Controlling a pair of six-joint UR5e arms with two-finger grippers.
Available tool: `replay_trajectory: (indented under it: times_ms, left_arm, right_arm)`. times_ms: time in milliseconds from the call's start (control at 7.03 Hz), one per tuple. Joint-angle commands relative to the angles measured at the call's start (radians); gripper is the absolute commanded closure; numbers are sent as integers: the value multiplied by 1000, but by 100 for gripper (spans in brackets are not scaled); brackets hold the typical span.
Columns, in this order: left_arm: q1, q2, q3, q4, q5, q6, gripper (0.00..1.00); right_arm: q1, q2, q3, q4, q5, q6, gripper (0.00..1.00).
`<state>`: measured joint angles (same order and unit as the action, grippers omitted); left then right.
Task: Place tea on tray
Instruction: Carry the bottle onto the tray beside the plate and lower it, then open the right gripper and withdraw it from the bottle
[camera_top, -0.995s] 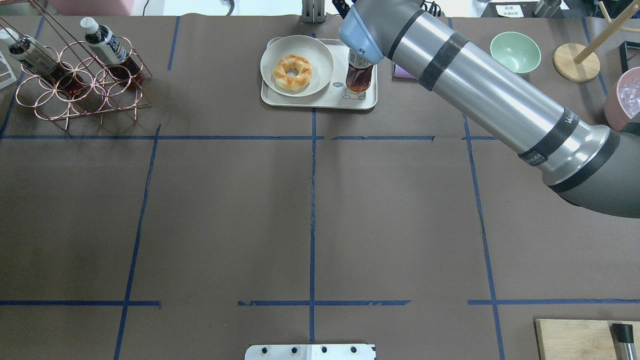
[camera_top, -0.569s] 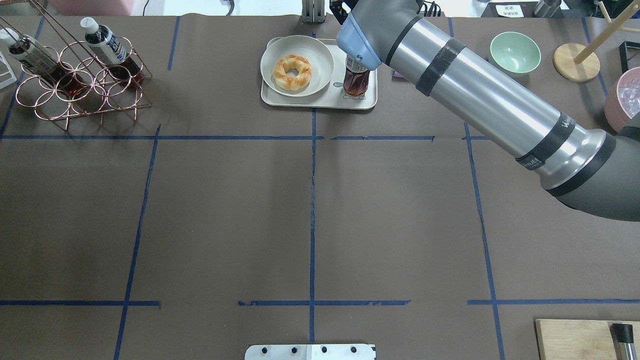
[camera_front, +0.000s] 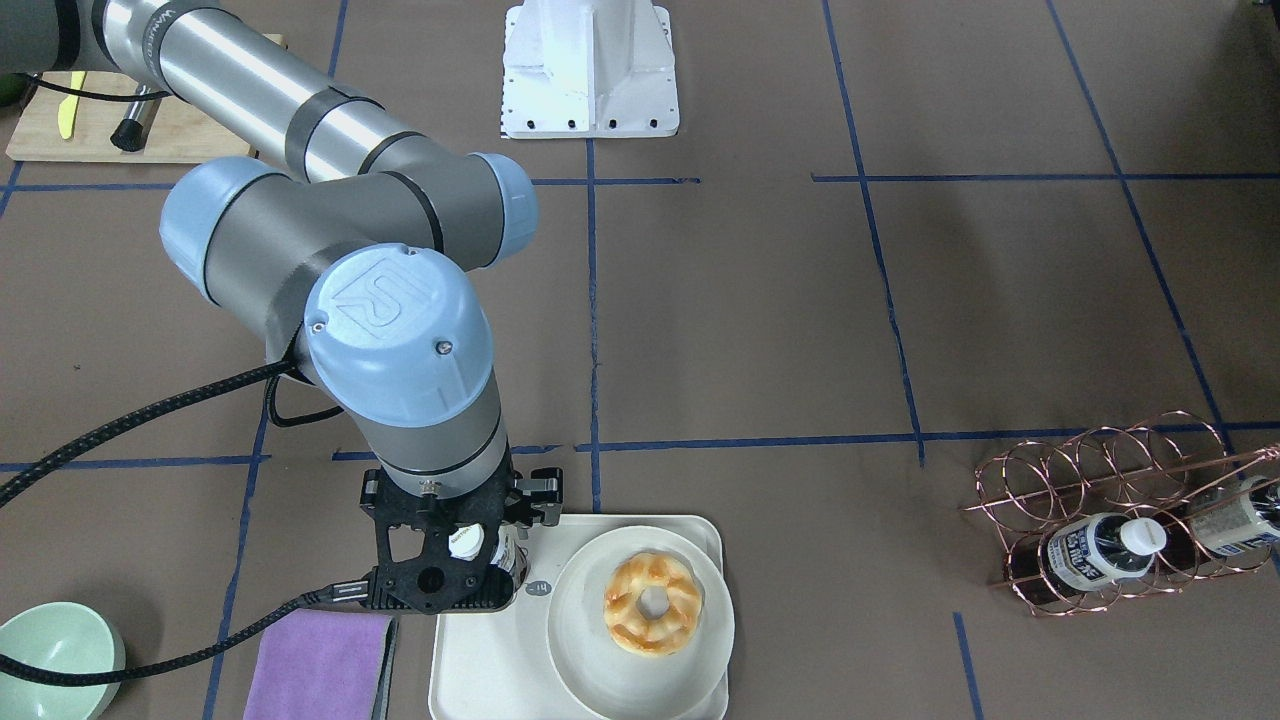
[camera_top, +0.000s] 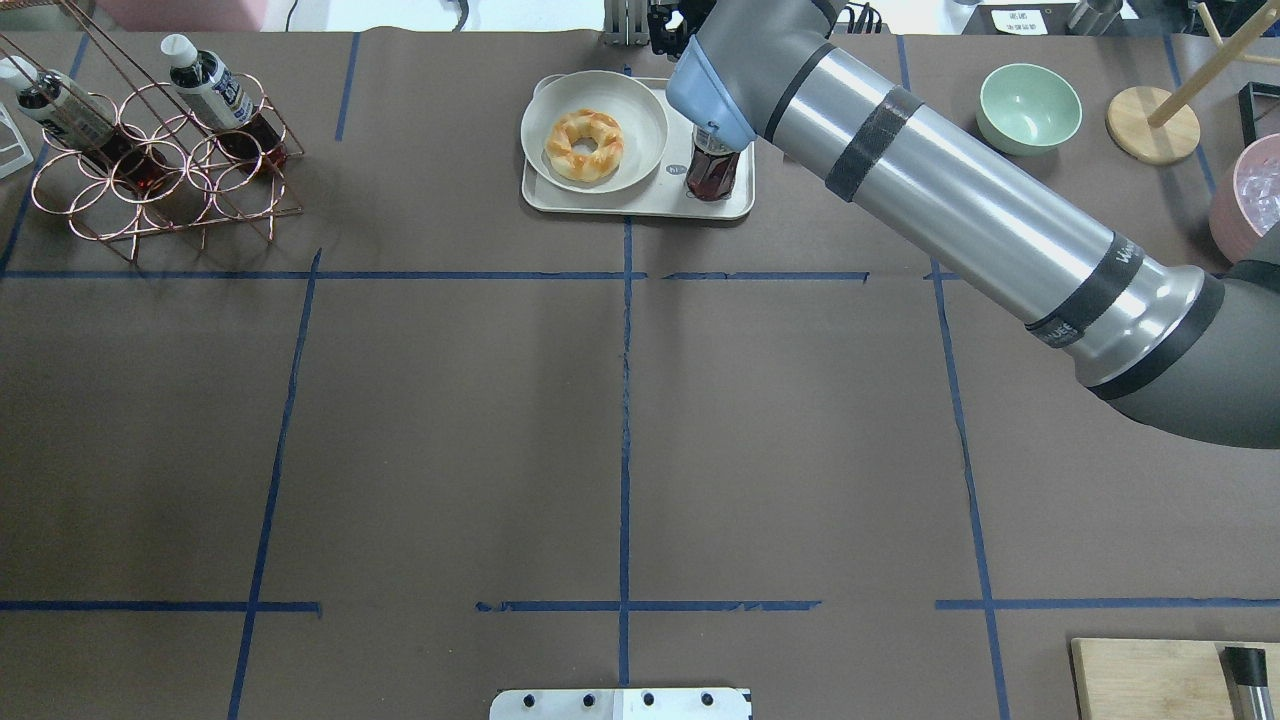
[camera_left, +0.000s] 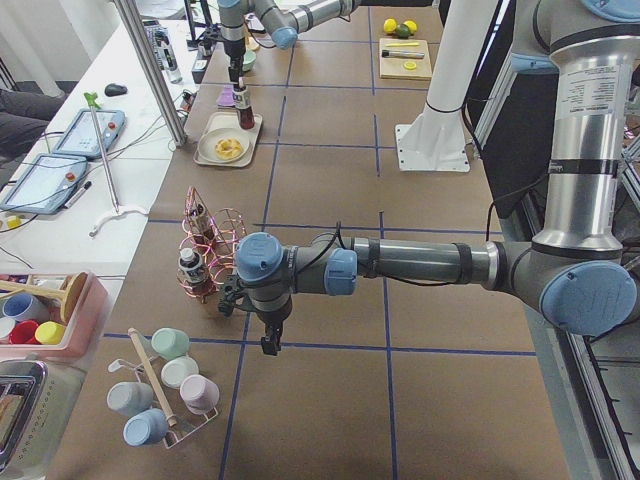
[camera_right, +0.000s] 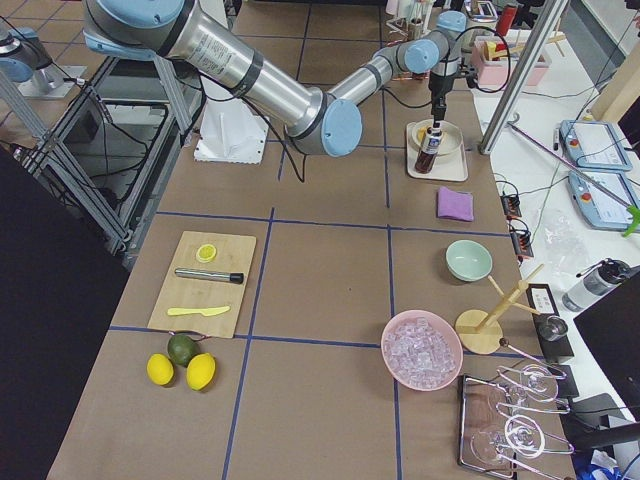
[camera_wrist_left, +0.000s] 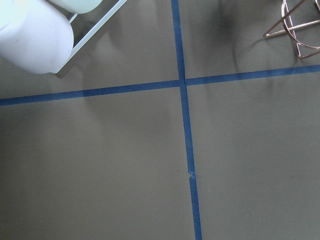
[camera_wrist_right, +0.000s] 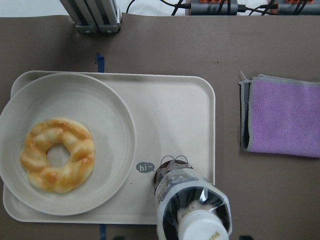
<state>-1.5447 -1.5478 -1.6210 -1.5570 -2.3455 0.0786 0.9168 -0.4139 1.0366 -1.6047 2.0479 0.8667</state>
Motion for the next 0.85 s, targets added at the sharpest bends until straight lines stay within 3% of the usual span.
replay_trajectory:
  times_ms: [0, 142, 284, 569, 711]
  left_arm:
    - [0, 2, 3, 0, 0, 1, 0]
    - [0, 3, 4, 0, -2, 1, 0]
    - [0, 2, -3, 14, -3, 1, 0]
    - [2, 0, -3, 18, 0, 0, 0]
    - [0, 9, -13, 38, 0, 6, 0]
  right_arm:
    - [31, 1, 46, -12, 46, -3, 1]
    - [78, -8, 59, -32, 122, -17, 1]
    - [86, -66, 118, -76, 133, -56, 1]
    - [173, -298, 396, -252, 149, -345, 1]
    - [228, -430, 510, -286, 149, -499, 1]
